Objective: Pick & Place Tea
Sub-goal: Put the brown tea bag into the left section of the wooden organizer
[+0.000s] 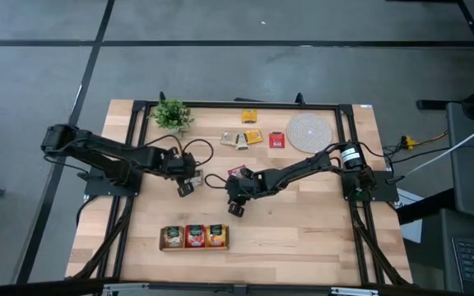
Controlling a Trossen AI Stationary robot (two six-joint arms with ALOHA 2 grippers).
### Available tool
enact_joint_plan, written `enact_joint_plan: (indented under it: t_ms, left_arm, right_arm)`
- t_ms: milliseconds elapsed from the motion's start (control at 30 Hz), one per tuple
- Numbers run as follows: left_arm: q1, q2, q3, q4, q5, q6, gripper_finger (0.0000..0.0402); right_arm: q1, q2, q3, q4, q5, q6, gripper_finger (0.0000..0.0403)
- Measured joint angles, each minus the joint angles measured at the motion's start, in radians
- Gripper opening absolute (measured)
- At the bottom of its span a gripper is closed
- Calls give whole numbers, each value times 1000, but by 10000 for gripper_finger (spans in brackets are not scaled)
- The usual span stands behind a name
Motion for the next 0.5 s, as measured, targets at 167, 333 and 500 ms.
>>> enact_joint_plan:
  t_ms: [167,333,500]
  left_arm:
    - [-72,-87,0,-19,-52,-45,1]
    - [-130,-160,1,-76,-127,-90,2]
    - [-169,-220,1,-136,-193,-136,2]
  right_arm:
    - [10,0,0,9,11,0,80]
    - [17,1,-1,19,14,0,80]
    - [24,2,-1,22,39,6,80]
